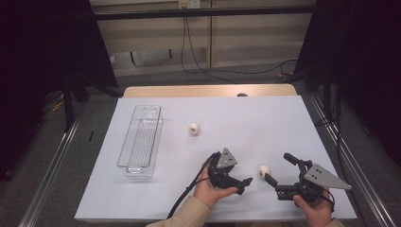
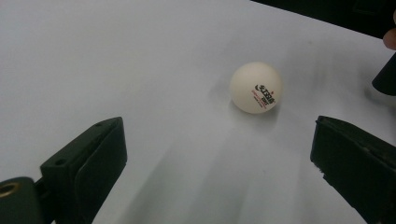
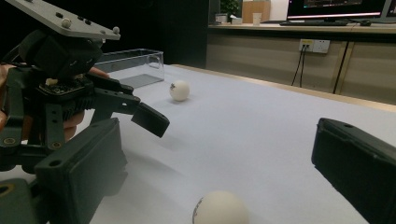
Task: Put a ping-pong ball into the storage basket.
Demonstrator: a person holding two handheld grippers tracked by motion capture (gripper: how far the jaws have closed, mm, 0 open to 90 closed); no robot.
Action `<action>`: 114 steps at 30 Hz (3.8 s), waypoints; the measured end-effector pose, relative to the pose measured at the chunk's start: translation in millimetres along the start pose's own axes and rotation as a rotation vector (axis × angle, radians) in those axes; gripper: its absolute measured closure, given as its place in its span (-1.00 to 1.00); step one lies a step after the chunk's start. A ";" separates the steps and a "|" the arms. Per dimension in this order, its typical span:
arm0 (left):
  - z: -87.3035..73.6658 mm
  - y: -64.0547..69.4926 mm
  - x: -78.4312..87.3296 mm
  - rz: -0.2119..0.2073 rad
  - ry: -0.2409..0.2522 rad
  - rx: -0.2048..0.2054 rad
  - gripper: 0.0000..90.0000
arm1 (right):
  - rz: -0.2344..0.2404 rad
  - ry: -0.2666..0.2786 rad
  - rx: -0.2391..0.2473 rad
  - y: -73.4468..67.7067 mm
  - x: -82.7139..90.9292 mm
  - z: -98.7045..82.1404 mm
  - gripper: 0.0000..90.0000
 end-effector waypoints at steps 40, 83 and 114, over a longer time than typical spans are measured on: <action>8.5 7.9 -19.0 -0.037 -0.021 -0.016 -0.91 | 0.003 0.002 -0.002 0.3 0.8 0.5 -0.96; 12.2 10.3 -34.0 -0.051 -0.039 -0.039 -0.85 | 0.002 0.003 0.000 1.0 1.2 0.7 -0.96; 17.3 11.6 -43.6 -0.069 -0.056 -0.020 -0.75 | -0.001 0.006 0.000 2.1 2.0 0.9 -0.97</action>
Point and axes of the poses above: each handheld gripper's, and its own axes: x roughly backward along the jaws, z roughly out of its top, y roughly to its right, the point moved 6 cm from there along -x, roughly forward along the jaws, and after that the axes turned 9 degrees about -z, right-handed, at the moved point
